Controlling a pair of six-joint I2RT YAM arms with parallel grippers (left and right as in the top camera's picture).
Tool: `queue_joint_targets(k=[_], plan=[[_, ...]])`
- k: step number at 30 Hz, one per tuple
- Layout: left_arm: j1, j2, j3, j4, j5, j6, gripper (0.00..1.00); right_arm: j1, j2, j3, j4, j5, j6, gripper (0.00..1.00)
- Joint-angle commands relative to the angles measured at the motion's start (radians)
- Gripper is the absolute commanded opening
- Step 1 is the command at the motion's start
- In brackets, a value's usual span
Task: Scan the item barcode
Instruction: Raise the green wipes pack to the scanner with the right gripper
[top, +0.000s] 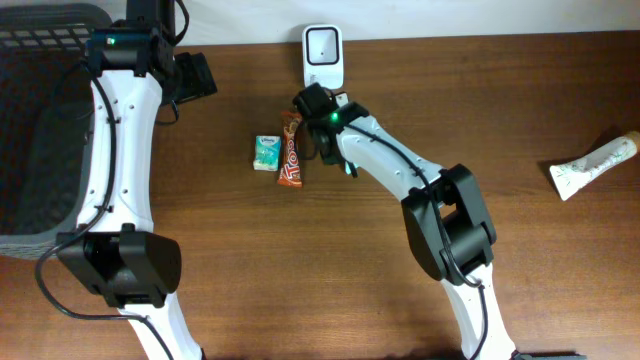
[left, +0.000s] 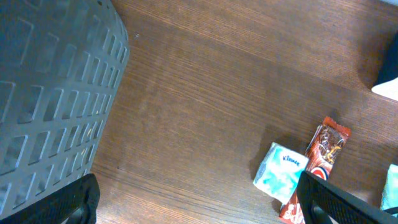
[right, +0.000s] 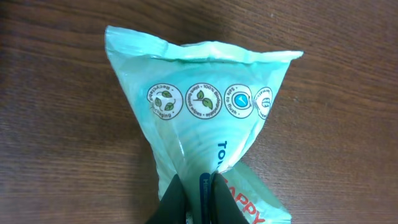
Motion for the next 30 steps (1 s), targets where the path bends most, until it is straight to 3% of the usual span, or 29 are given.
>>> queue_joint_targets(k=[1, 4, 6, 11, 15, 22, 25, 28, 30], plan=[[0.001, 0.0, 0.001, 0.002, 0.003, -0.01, 0.99, -0.015, -0.024, 0.134, -0.04, -0.064, -0.003, 0.04], [0.001, 0.0, 0.001, 0.002, 0.003, -0.01, 0.99, -0.017, -0.026, 0.336, -0.043, -0.064, -0.068, 0.04], [0.001, 0.0, 0.001, 0.002, 0.003, -0.01, 0.99, -0.028, -0.026, 0.378, 0.006, -0.064, -0.075, 0.04], [0.001, 0.0, 0.001, 0.002, 0.003, -0.01, 0.99, -0.066, 0.01, 0.35, 0.388, -0.104, -0.127, 0.04], [0.001, 0.0, 0.001, 0.002, 0.003, -0.01, 0.99, -0.089, 0.103, 0.35, 0.48, -0.126, -0.127, 0.04], [0.001, 0.0, 0.001, 0.002, 0.003, -0.01, 0.99, -0.129, 0.088, 0.356, 0.47, -0.012, -0.126, 0.04], [0.001, 0.0, 0.001, 0.002, 0.003, -0.01, 0.99, -0.198, 0.008, 0.356, 0.371, 0.074, -0.121, 0.04], [0.001, 0.0, 0.001, 0.002, 0.003, -0.01, 0.99, -0.264, -0.04, 0.356, 0.209, -0.134, -0.127, 0.04], [0.001, 0.0, 0.001, 0.002, 0.003, -0.01, 0.99, -0.288, -0.038, 0.356, 0.076, -0.416, -0.126, 0.13]])
